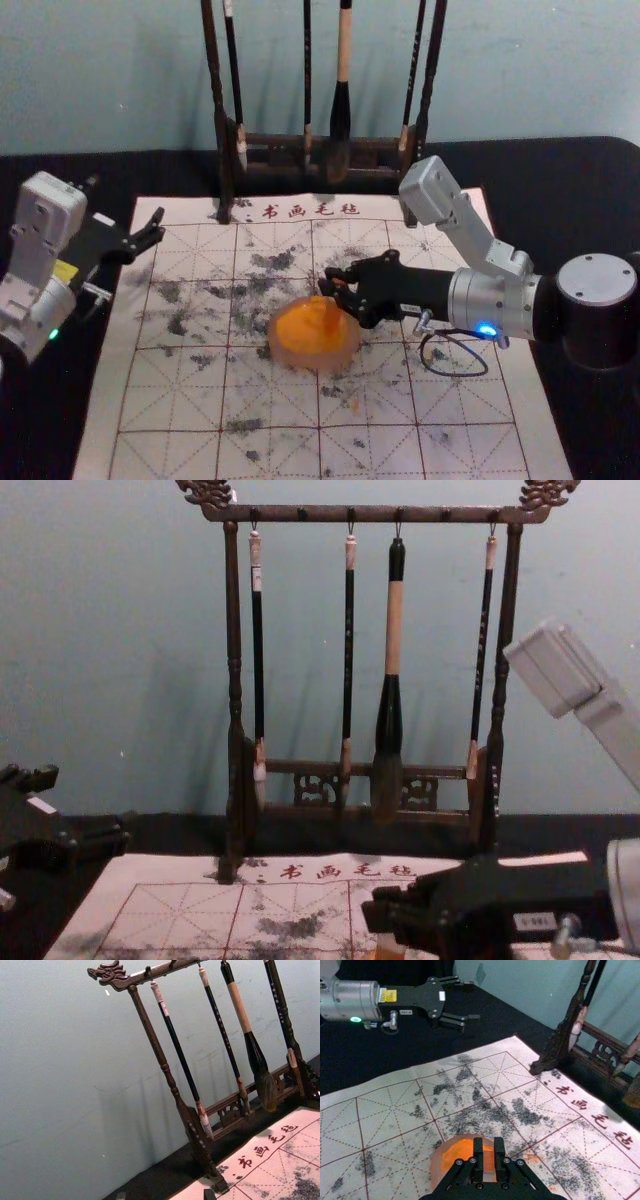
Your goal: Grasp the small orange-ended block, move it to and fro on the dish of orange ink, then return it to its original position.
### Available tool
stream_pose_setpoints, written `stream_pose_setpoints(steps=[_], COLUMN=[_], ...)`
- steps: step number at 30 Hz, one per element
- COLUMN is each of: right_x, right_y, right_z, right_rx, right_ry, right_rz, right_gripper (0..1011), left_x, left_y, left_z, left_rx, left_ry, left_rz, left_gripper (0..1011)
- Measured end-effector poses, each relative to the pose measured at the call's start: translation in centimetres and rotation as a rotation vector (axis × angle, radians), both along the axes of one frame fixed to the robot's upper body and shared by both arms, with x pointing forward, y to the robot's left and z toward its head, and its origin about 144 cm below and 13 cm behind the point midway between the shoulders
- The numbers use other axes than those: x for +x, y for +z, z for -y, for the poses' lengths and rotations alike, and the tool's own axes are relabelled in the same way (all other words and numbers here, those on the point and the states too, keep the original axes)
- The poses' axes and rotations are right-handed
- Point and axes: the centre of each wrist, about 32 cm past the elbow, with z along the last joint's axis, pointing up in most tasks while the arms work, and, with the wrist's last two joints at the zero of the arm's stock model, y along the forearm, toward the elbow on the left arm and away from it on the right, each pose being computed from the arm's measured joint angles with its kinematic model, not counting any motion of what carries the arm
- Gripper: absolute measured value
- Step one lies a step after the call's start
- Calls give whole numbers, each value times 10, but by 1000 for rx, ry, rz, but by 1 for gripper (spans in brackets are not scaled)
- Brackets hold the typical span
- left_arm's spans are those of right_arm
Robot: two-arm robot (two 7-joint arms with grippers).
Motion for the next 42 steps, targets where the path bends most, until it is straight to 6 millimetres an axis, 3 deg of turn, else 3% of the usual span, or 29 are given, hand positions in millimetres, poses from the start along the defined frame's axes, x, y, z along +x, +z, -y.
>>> stream_pose_setpoints(steps=[20,42], right_x=[-6,6], right_y=[-1,-4], right_z=[-9,-28], right_rx=[6,13], right_ry=[48,66], right_rz=[-5,-21], right_gripper=[125,125], left_x=[0,0], left_y=[0,0], left_z=[0,0], left_rx=[0,0], left_ry=[0,0], left_rz=[0,0], left_gripper=[1001,1001])
